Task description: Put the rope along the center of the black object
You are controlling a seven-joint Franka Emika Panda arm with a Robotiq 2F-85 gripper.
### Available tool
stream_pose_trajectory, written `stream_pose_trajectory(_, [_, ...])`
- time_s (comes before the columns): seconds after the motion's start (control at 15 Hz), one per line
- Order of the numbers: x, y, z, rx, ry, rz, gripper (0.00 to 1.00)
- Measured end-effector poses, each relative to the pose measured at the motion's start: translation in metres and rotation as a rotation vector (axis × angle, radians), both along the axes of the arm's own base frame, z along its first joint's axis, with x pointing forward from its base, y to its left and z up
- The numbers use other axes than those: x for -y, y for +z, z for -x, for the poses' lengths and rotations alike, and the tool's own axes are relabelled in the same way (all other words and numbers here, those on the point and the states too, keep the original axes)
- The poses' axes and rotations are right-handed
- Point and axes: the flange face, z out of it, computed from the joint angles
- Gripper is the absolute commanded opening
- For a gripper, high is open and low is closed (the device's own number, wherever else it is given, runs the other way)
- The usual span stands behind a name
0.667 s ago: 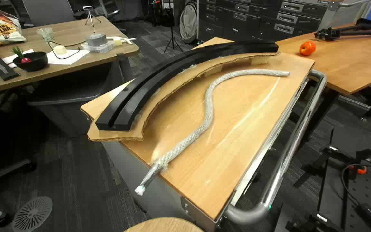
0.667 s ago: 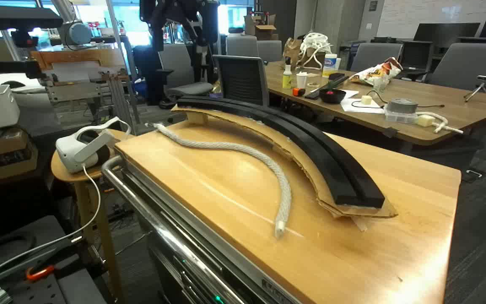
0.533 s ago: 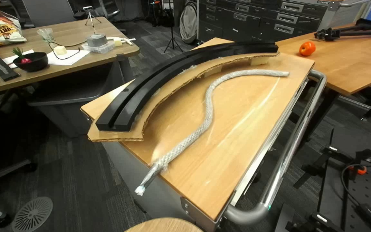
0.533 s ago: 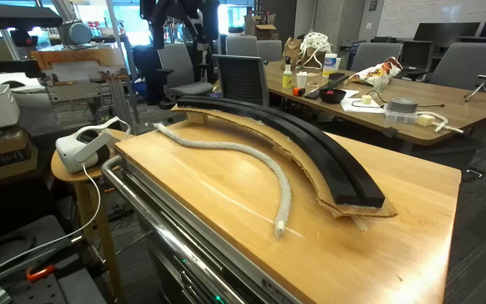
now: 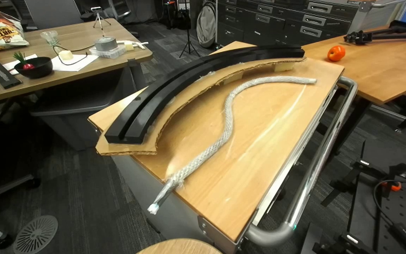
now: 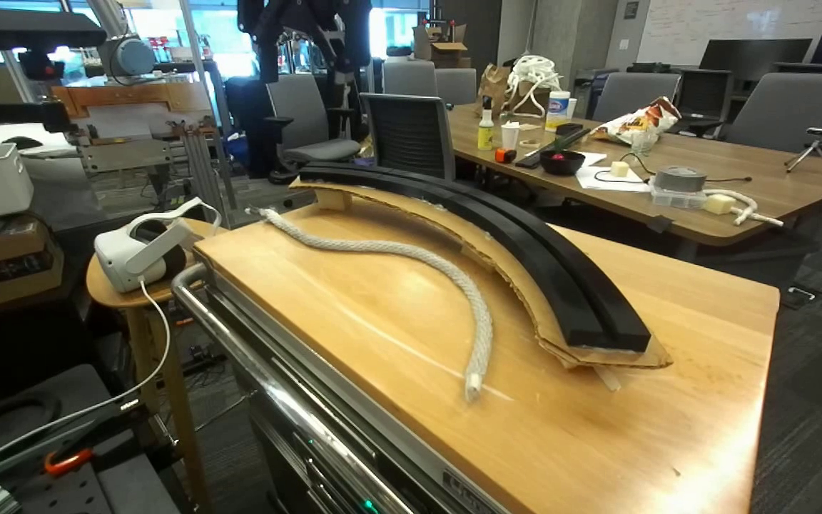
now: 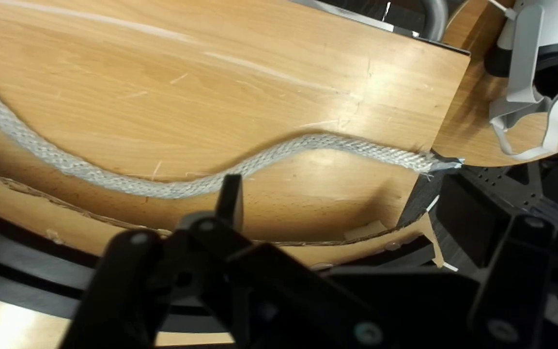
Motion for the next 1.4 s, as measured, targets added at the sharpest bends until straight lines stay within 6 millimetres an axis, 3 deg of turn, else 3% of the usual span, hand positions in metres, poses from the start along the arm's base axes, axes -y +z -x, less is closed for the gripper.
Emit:
stream_pose_trajectory(0.47, [-0.007,-0.006,-0.005,0.023,0.317,0.160,1.00])
stream_pose_trajectory(0.93, [-0.008,-0.008,-0.006,0.023,0.350,0.167,1.00])
stream_pose_trajectory(1.07, [-0.001,-0.011,-0.006,0.001,0.325,0.255,1.00])
stream_pose_trajectory(1.4, [0.009,-0.014,-0.013,0.001,0.531,0.397,1.00])
